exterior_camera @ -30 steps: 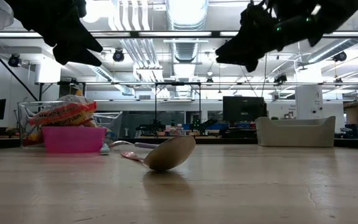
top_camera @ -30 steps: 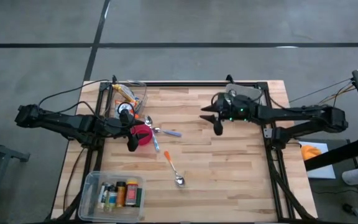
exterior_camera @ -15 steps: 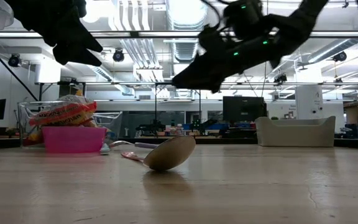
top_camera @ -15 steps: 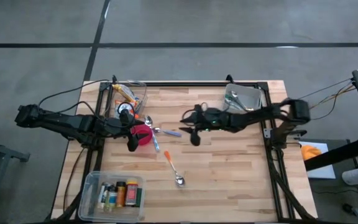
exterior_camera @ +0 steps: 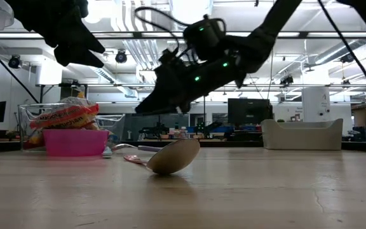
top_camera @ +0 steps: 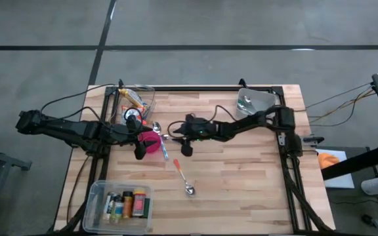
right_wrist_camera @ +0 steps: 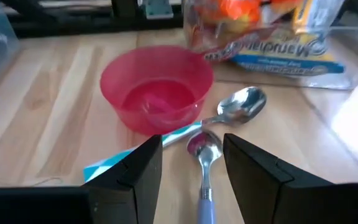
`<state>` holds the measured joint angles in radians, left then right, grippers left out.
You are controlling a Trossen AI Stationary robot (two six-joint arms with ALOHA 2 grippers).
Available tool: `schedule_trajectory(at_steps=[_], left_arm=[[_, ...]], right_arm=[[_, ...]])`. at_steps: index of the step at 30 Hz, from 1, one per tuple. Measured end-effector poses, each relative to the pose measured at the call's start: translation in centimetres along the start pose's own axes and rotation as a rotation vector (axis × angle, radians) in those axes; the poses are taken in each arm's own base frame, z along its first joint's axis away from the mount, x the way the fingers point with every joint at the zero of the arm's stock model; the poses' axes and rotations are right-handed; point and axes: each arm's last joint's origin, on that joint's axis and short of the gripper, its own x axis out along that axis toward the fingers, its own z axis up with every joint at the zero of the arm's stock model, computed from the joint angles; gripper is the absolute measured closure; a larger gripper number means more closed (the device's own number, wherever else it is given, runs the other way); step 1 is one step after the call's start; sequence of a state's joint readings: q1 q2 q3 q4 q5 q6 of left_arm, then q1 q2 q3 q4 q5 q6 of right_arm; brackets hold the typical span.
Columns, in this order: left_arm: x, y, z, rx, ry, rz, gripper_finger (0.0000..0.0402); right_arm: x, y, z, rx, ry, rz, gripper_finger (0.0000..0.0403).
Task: Pick & Place Food Item
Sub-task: Put the violet spoon into the gray bin
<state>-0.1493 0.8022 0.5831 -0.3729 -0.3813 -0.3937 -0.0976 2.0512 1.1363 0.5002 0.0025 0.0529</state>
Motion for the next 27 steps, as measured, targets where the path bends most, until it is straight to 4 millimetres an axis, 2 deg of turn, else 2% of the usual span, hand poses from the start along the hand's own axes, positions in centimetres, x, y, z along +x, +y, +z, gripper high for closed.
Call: schedule_trajectory(at_steps=[6,14,27], left_arm=[[0.0,0.0,0.0,0.0,0.0,0.0,0.0104],[0.0,0.0,0.0,0.0,0.0,0.0,0.0104],[0.0,0.0,-0.1,0.003,0.006,0.003,0.0104]], right_arm=[[2.6,-0.1,-0.6,-0.004,0.071,-0.002,0.0234],[4.7,-0.4,-2.0,-0.003,0.186,-0.013,0.0234],[5.1,-1.5,-3.0,0.029,0.26,-0.035,0.0234]])
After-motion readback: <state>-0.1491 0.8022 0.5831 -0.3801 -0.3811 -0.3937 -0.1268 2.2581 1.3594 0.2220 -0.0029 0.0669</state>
